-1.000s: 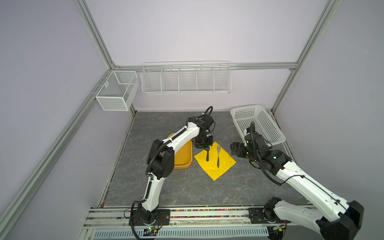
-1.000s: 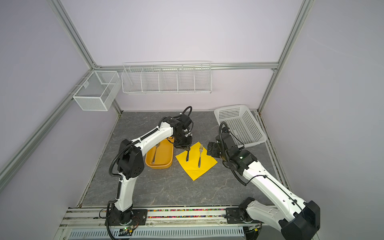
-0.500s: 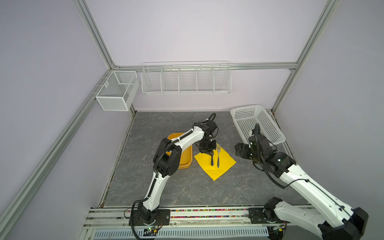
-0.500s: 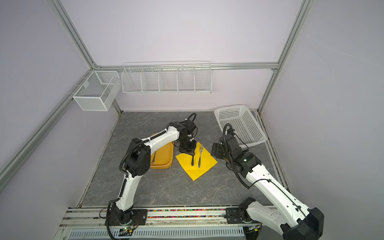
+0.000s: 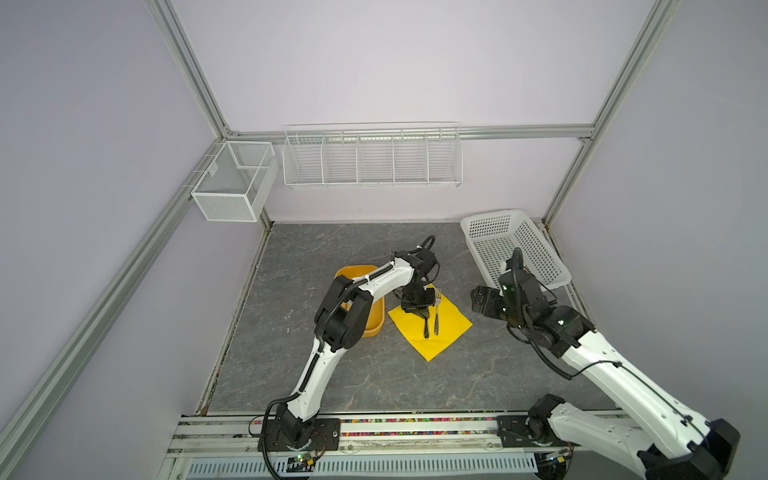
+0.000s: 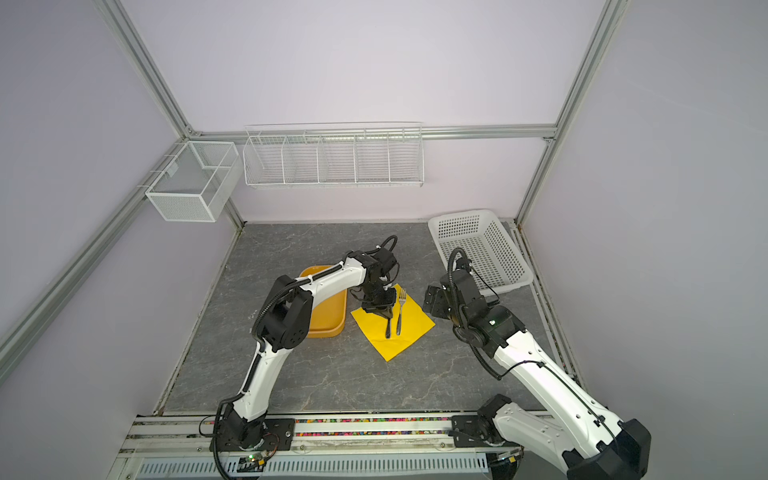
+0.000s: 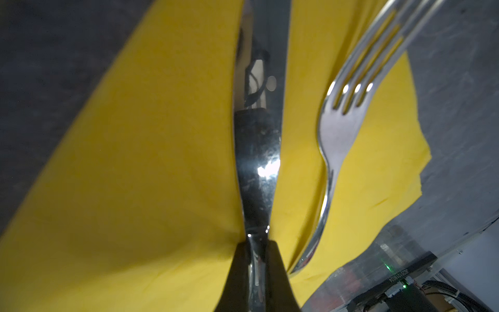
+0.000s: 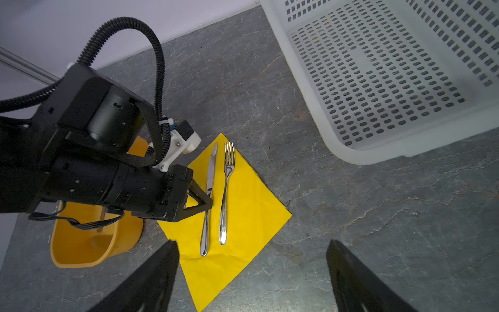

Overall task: Place the utensils on the paper napkin and roll it up
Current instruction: 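Lower the knife onto the napkin beside the fork and open the left gripper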

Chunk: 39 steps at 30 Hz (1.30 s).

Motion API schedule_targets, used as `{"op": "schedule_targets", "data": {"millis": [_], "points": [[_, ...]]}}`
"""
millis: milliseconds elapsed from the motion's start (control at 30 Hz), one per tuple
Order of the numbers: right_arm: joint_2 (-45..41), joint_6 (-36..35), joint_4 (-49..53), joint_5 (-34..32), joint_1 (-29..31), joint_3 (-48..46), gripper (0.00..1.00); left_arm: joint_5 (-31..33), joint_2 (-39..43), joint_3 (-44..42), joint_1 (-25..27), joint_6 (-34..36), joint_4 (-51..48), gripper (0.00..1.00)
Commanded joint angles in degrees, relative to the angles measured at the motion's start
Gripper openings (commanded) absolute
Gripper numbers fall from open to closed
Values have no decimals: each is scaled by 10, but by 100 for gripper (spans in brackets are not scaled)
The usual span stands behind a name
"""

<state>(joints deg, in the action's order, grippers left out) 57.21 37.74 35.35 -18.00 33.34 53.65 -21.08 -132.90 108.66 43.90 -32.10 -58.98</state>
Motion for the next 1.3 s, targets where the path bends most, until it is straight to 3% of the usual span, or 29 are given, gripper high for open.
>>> {"op": "schedule_targets", "data": {"millis": [0,567,967,1267], "points": [[-3,5,10,-6,-4,-7,89,-3,-5,24,3,9,-14,8],[31,8,17,4,-4,1,89,-36,-13,40,8,3,-8,9],[22,-4,15,7,-4,-2,89,-26,-28,50,8,-1,-15,11],[30,-5,16,9,-5,2,89,-40,-12,47,8,-11,4,22]]}}
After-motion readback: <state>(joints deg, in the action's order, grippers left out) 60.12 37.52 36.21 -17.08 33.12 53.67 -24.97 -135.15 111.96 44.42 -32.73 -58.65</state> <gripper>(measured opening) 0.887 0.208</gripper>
